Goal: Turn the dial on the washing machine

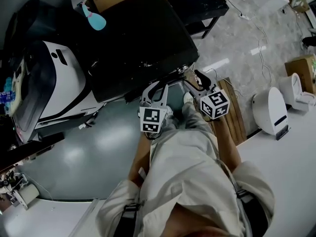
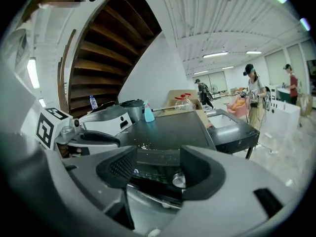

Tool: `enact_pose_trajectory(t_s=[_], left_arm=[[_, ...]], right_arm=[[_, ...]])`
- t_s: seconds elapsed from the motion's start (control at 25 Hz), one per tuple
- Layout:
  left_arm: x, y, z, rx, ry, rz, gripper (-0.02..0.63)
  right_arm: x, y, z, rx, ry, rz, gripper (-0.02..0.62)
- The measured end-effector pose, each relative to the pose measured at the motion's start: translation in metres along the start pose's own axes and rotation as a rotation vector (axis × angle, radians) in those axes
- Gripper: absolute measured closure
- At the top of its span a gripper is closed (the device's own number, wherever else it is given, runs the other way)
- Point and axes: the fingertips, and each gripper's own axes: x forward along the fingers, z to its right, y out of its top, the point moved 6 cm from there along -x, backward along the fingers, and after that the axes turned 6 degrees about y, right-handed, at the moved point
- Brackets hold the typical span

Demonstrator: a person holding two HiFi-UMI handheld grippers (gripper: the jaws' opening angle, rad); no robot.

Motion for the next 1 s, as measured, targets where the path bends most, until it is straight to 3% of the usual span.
enact_pose_trajectory(t_s=[0.4,0.68,1.0], left_arm=[[-0.012,0.008,0.0,0.03,-0.04,0.04,0.518],[-0.027,0.014,-0.009,0.031,-0.022,0.071,0.518],[-0.038,-0.006,-0.022,0.014,0.003,0.044,0.518]], right_arm=[[-0.014,0.007,-0.02,-0.03,-0.065,0.031,0.325],[-0.013,0.015,-0.032,-0.046,-0.071,0.046,0.333],[-0.002,0.011,-0.045,-0.058,-0.058,0.032,0.333]])
